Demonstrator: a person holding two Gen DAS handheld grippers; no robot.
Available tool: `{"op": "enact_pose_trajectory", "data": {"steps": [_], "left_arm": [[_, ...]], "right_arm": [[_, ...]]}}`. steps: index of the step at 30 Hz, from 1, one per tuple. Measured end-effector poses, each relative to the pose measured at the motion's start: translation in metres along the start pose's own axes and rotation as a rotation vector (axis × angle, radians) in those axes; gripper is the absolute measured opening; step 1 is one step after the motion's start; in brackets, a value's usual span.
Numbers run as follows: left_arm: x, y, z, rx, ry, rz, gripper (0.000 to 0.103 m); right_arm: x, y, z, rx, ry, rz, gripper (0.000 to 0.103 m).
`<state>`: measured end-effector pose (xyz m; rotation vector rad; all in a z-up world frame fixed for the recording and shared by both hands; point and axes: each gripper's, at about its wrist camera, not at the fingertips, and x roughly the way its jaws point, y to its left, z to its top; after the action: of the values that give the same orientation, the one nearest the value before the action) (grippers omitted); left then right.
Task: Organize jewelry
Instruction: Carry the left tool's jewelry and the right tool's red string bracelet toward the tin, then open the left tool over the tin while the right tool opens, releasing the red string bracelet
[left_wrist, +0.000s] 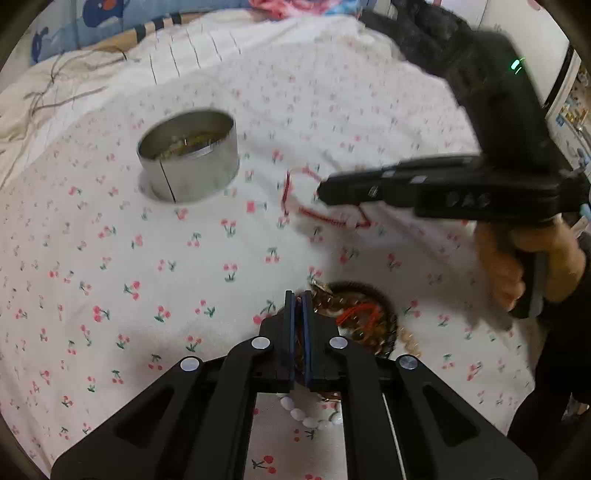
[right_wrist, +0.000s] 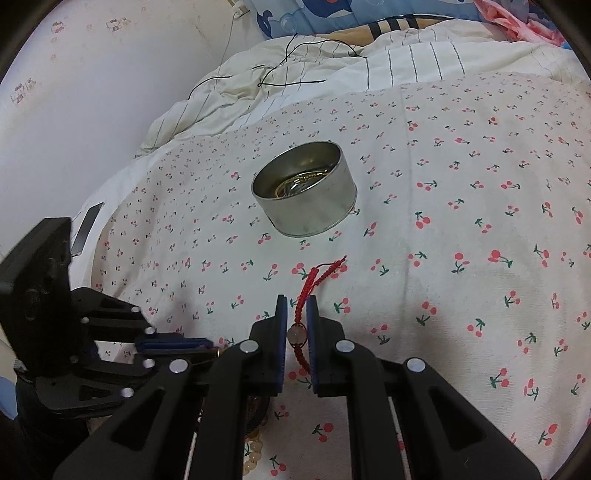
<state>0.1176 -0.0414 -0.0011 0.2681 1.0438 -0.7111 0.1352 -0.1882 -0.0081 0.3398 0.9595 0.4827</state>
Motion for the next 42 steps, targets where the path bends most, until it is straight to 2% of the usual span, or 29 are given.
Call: {"op": "enact_pose_trajectory", "data": {"steps": [6,11,20,25,35,42], "left_arm": [[-0.025,0.021,0.004,-0.084,-0.083,-0.065,0.003],[-0.049,0.03,0.009,-0.139,-0.186,-0.14,0.003],[-0.076,0.043,0.024,-0.2,-0.284,-0.145,0.003],[-0.082,0.055,0.045,-0.221,-0.314,-0.13,0.003],[-0.061,0.079,0.107,-0.219,-0.341,-0.083,0.003],[-0.016,0.096,0.127,-0.249,-0.312,-0.073,0.003]], "right_arm": [[-0.001,-0.001,0.001,0.0,0.0,0.002,0.011],[-0.007,-0.003,0.003,0.019,-0.028,0.022,0.011],[-0.035,-0.016,0.013,0.082,-0.139,0.103,0.011],[-0.048,-0.01,0.026,0.061,-0.187,0.115,0.011],[-0.044,-0.001,0.081,0.032,-0.246,0.162,0.011],[-0.026,-0.002,0.106,0.039,-0.257,0.182,0.011]]}}
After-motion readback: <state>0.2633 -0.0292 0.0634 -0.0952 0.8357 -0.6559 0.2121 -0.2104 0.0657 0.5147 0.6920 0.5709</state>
